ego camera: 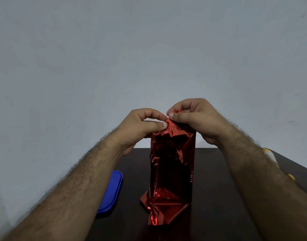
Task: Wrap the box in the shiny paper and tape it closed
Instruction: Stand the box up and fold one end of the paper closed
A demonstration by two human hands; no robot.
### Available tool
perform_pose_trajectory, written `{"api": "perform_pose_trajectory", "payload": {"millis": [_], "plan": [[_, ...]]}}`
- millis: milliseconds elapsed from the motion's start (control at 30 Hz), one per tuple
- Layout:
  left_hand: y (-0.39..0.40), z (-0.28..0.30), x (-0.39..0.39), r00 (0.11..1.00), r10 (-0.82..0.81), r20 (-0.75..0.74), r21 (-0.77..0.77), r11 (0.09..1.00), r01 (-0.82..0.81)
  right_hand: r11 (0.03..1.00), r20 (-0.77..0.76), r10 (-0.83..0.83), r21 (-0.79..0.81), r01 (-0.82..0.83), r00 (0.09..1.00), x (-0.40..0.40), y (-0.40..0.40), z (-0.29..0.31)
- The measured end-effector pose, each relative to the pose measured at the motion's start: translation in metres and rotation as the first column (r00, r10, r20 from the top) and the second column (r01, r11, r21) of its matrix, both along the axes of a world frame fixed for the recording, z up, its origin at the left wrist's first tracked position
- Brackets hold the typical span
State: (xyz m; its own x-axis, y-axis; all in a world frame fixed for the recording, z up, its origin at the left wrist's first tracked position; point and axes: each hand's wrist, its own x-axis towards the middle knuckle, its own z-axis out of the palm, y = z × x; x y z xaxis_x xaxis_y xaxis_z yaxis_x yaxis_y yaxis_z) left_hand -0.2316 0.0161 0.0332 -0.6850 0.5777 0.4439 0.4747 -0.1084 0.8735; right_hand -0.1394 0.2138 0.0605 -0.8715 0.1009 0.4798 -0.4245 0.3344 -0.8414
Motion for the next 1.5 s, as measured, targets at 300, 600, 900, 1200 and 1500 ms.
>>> {"api": "perform_pose_trajectory", "payload": {"millis": [300,600,900,1200,1500], "plan": [[0.004,-0.001,0.004,0.998,0.001,0.064,0.062,0.998,-0.005,0.978,-0.009,-0.175,0.114,0.175,0.985,-0.005,-0.001,-0.002],[0.01,0.0,0.011,0.986,-0.027,0.165,0.098,0.995,0.011,0.989,0.174,-0.148,0.005,0.15,0.974,-0.01,0.007,-0.009],[0.013,0.0,0.009,0.993,-0.003,0.116,0.052,0.999,-0.003,0.923,0.305,-0.032,-0.357,0.145,0.952,-0.015,0.021,-0.01],[0.022,-0.005,0.014,0.941,0.128,-0.314,-0.041,0.988,-0.148,0.912,0.292,0.001,-0.392,0.119,0.956,-0.021,0.026,-0.015],[0.017,-0.008,0.008,0.753,0.075,-0.654,-0.255,0.915,-0.312,0.896,0.311,-0.015,-0.418,0.151,0.95,-0.025,0.033,-0.018]]}}
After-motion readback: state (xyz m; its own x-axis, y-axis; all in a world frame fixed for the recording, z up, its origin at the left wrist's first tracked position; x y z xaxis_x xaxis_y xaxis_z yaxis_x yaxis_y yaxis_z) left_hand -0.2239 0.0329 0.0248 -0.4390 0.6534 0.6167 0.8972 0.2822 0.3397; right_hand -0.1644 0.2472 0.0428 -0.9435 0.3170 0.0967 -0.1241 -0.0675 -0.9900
